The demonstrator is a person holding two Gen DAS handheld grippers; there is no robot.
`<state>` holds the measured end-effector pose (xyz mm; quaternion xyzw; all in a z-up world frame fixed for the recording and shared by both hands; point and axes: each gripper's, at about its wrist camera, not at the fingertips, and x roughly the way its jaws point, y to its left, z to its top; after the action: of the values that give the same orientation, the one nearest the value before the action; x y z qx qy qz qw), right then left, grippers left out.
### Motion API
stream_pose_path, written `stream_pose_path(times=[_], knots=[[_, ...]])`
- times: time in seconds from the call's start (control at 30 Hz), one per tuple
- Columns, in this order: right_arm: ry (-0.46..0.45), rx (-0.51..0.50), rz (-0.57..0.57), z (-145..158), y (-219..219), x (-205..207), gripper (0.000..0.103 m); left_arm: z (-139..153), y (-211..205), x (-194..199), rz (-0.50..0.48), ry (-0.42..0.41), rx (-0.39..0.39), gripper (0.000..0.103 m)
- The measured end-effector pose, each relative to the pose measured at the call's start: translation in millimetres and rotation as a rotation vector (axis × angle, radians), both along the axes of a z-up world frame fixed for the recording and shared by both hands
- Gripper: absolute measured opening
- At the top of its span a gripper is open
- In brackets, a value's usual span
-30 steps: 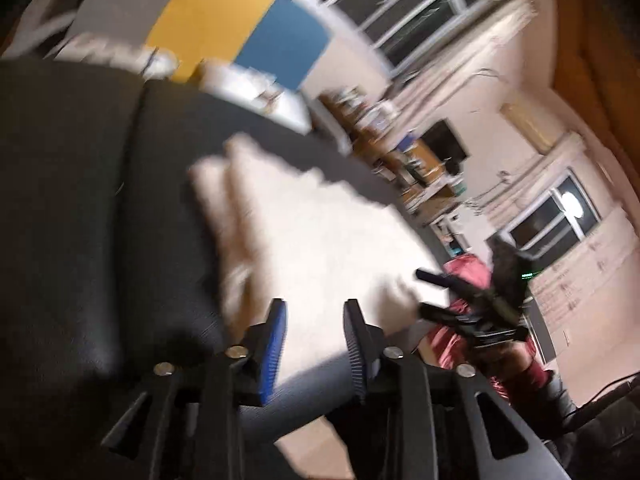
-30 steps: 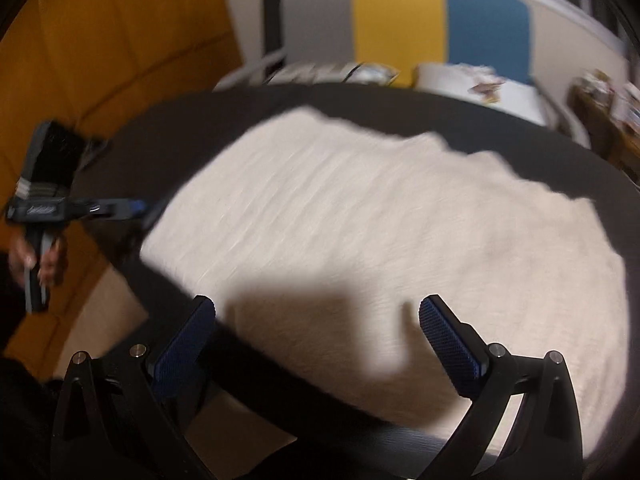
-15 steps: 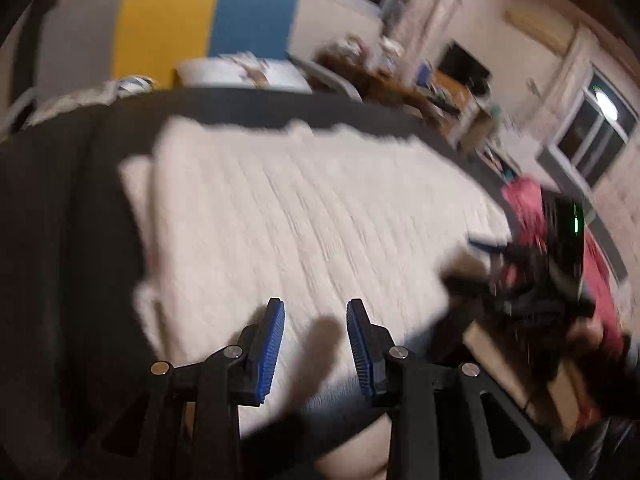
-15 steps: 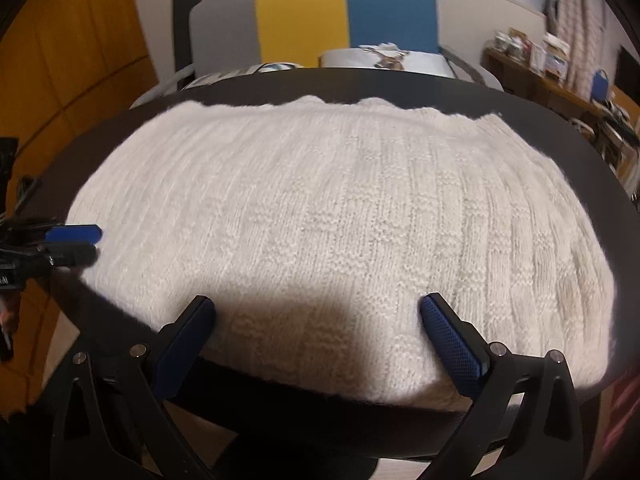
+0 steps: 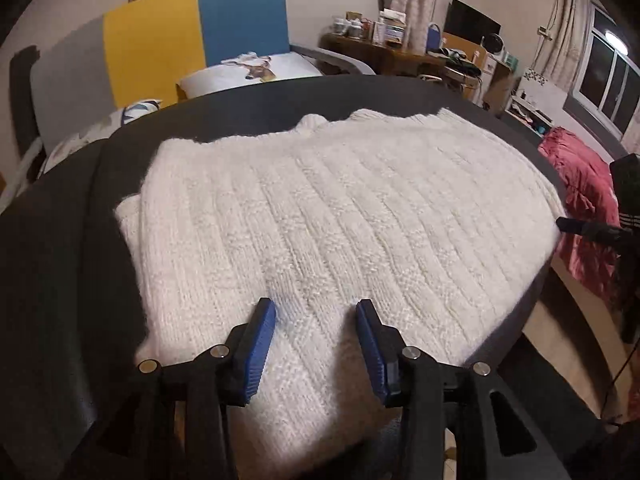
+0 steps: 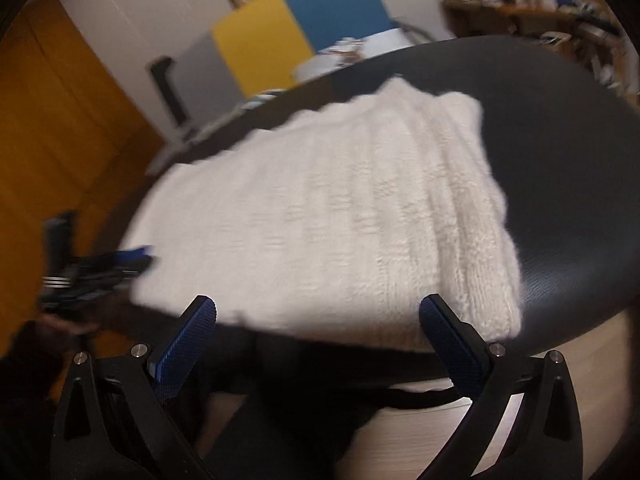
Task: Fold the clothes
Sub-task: 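Open the left tool and lift both tools above the folded sweater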
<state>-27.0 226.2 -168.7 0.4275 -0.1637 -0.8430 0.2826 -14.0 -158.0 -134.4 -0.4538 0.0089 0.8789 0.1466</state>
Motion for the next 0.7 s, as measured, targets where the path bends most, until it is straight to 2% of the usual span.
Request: stream_pose_path(times=[0.03,0.1,0.23,0.3,0.37,0.47,0.57,0.63,0.7], knots=[[0.011,-0.042,0.012,4,10,-1,0.103,5,2,-5,-0.008,0.004,0.036,0.042],[0.023,-0.033,0.025,6,25,-5,0.103,16,5,-15,-0.025,0.011,0.107,0.042],[0.04,0.008,0.056,9,52,-15,0.103,38,56,-41,-0.167,0.067,0.197,0.043],[0.033,-0.005,0.1,12,60,-20,0.103,36,97,-57,-0.27,0.066,0.199,0.043],[0.015,-0.035,0.164,11,63,-30,0.103,32,130,-64,-0.36,0.082,0.16,0.043],[-0.031,-0.059,0.263,2,52,-47,0.103,20,163,-72,-0.465,0.045,0.129,0.043],[-0.097,-0.115,0.376,-3,44,-58,0.103,5,165,-82,-0.484,-0.023,0.13,0.042],[-0.096,-0.152,0.483,4,37,-56,0.103,-3,157,-79,-0.475,-0.056,0.158,0.042],[-0.114,-0.134,0.561,6,31,-55,0.103,-11,149,-77,-0.47,-0.07,0.179,0.041]])
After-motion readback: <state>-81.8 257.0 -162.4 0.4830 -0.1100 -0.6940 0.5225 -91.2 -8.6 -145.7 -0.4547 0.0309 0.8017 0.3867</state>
